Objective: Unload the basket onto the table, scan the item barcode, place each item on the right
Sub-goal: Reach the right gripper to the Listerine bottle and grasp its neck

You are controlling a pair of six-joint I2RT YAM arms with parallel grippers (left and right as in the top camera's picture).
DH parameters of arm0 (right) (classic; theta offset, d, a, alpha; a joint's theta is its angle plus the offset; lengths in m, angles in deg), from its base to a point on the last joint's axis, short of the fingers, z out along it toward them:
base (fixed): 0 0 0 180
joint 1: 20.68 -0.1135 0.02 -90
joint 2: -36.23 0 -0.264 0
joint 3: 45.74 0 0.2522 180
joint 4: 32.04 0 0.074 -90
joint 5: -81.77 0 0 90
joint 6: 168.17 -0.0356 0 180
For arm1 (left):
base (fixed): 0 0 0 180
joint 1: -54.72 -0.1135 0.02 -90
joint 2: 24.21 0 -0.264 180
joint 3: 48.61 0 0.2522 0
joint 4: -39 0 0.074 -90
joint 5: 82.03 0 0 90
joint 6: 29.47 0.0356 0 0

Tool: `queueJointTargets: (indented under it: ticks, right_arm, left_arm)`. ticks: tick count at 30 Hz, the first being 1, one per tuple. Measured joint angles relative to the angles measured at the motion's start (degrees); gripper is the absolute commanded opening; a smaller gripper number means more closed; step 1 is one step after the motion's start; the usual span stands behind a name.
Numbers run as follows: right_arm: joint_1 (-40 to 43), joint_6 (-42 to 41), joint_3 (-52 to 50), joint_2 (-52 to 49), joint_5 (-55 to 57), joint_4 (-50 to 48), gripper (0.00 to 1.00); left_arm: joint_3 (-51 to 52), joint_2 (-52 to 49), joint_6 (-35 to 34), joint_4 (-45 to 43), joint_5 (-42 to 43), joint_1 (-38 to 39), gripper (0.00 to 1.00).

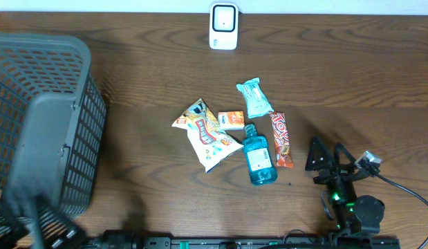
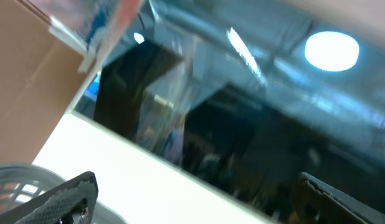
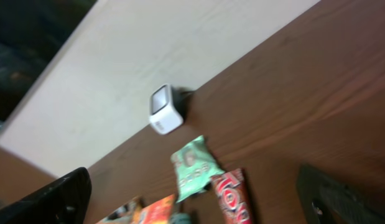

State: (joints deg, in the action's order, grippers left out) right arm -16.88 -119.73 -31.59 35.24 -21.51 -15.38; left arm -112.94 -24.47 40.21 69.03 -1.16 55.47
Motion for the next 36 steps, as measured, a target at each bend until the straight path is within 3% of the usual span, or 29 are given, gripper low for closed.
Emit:
queueJointTargets:
  ticks: [5,9,15,20,25,29,32,36]
  right_arm:
    - [0.0,1.66,0.0,-0.02,-7.32,-0.52,0.99]
    - [0.0,2.86,0.52,-0.15,-13.0,1.25,0.99]
    - [0.0,7.13,8.63,-6.88,-15.91,16.92,0.99]
    - [-0.15,11.58,19.12,-21.9,-17.4,24.06,0.99]
    - [-3.96,22.58,31.28,-49.68,-27.32,31.28,0.99]
    - [-5.79,27.76,36.65,-65.53,-37.33,28.11,0.99]
    - [-5.81,28.89,36.76,-71.67,-40.13,25.09,0.99]
    - [-5.81,29.88,36.74,-79.41,-42.07,21.53,0.99]
  left_arm:
    - [6.36,0.0,6.64,1.51,3.45,0.0,0.99]
    - [13.03,-0.02,7.04,-1.55,4.33,0.0,0.99]
    - [22.47,-0.02,7.08,-8.41,4.52,0.0,0.99]
    - [29.66,-0.11,6.78,-8.28,4.85,0.04,0.99]
    - [31.98,-0.15,5.75,-8.41,5.49,0.04,0.99]
    - [32.68,-0.22,5.33,-8.35,6.4,0.04,0.99]
    - [33.07,-0.22,5.49,-7.93,7.89,0.04,0.99]
    - [33.29,-0.24,12.48,-9.01,18.38,0.0,0.99]
